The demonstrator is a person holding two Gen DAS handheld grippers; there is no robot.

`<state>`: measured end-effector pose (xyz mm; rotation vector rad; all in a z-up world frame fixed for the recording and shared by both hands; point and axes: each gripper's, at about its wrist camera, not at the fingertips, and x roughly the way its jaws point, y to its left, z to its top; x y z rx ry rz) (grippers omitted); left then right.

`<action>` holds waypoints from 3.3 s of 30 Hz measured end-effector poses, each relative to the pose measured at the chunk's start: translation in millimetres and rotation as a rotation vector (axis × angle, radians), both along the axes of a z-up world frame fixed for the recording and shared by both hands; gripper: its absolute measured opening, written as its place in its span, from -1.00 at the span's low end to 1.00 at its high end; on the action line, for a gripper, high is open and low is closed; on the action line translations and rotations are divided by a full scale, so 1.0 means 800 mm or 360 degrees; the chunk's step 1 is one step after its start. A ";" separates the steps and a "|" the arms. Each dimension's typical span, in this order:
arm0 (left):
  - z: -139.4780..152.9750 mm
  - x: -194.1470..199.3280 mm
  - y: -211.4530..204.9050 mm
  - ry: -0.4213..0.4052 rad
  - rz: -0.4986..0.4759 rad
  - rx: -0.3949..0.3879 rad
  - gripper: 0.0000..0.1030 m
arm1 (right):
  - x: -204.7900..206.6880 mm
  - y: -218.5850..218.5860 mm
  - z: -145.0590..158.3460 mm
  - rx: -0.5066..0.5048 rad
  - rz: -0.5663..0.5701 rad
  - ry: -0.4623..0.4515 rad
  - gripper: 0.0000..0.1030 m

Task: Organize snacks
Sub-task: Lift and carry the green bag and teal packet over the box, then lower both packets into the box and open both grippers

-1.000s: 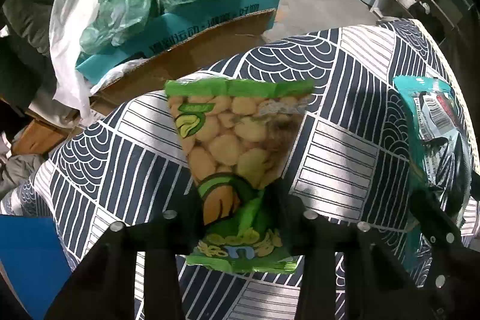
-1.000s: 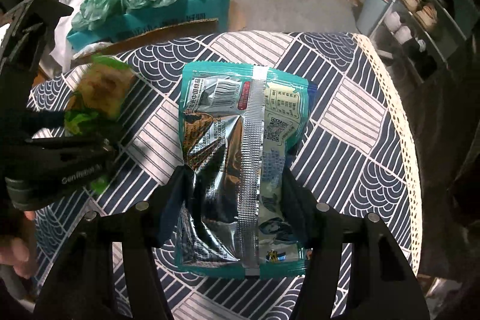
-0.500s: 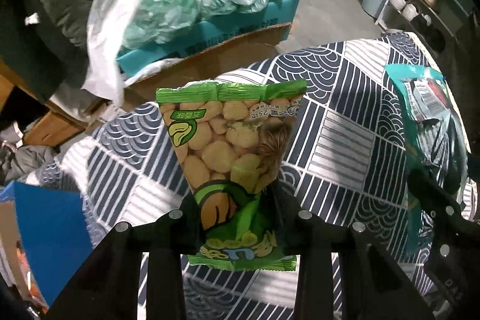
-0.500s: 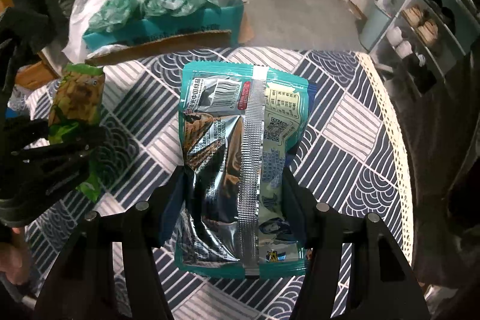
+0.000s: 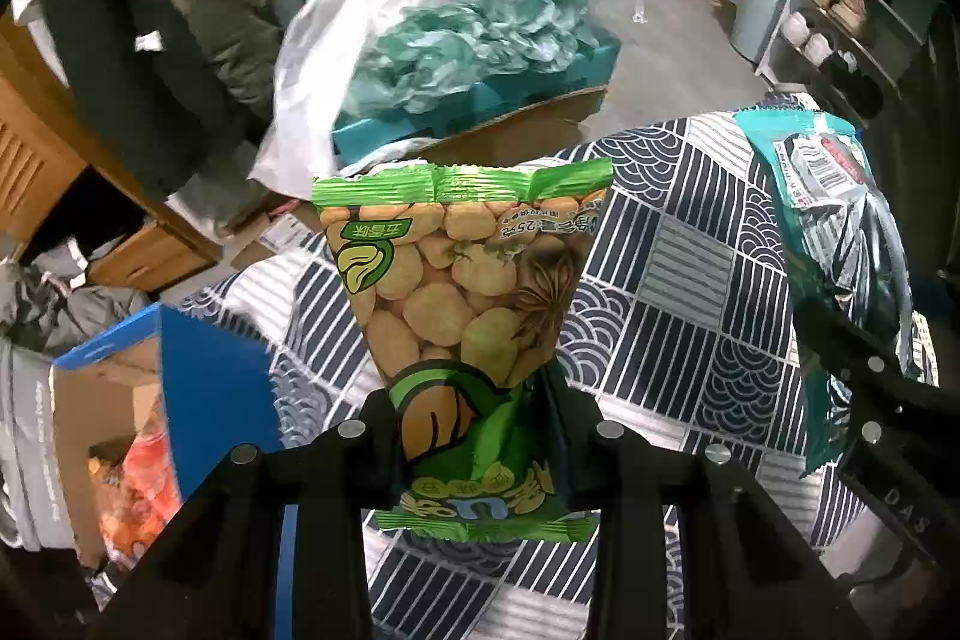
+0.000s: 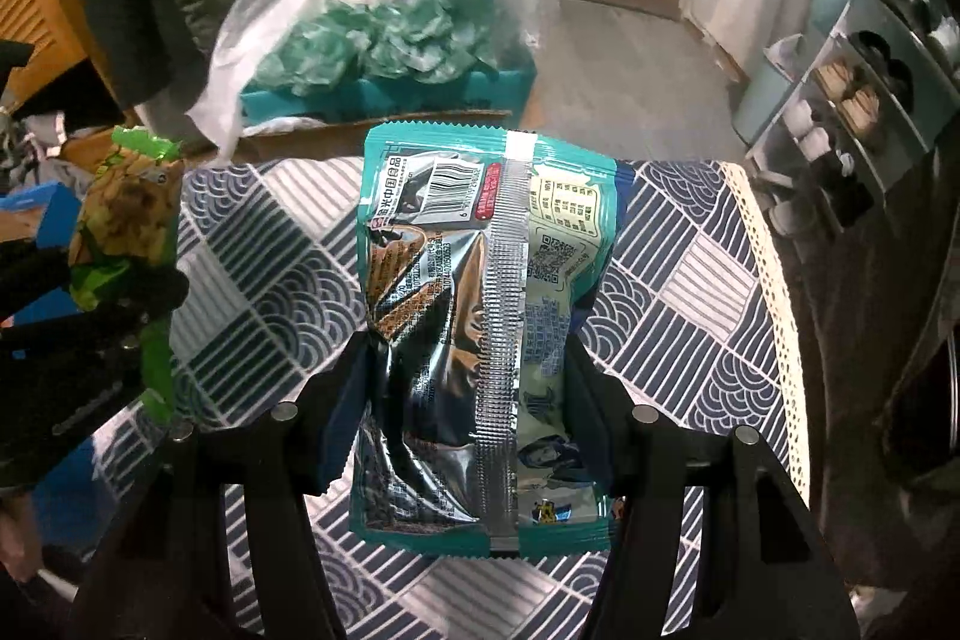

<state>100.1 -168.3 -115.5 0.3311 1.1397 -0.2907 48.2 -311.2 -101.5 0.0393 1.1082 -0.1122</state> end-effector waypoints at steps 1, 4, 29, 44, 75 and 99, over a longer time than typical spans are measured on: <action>0.005 -0.004 0.006 -0.0004 0.0008 -0.0006 -0.30 | -0.002 0.003 0.003 0.0002 0.0006 -0.0008 0.19; 0.014 -0.012 0.019 -0.0017 0.0024 -0.0012 -0.30 | -0.006 0.017 0.017 0.0005 0.0034 -0.0039 0.19; 0.103 -0.081 0.157 -0.0183 0.0239 -0.0141 -0.30 | -0.043 0.158 0.094 0.0048 0.0398 -0.0187 0.19; 0.090 -0.091 0.281 -0.0205 0.0488 -0.0103 -0.30 | -0.023 0.264 0.096 0.0180 0.0617 -0.0151 0.19; 0.042 -0.097 0.398 -0.0051 0.0766 -0.0127 -0.05 | 0.015 0.409 0.048 0.0370 0.0877 0.0080 0.29; 0.107 -0.121 0.376 -0.0317 0.0699 -0.0033 0.52 | -0.015 0.358 0.111 0.0176 0.0792 -0.0190 0.57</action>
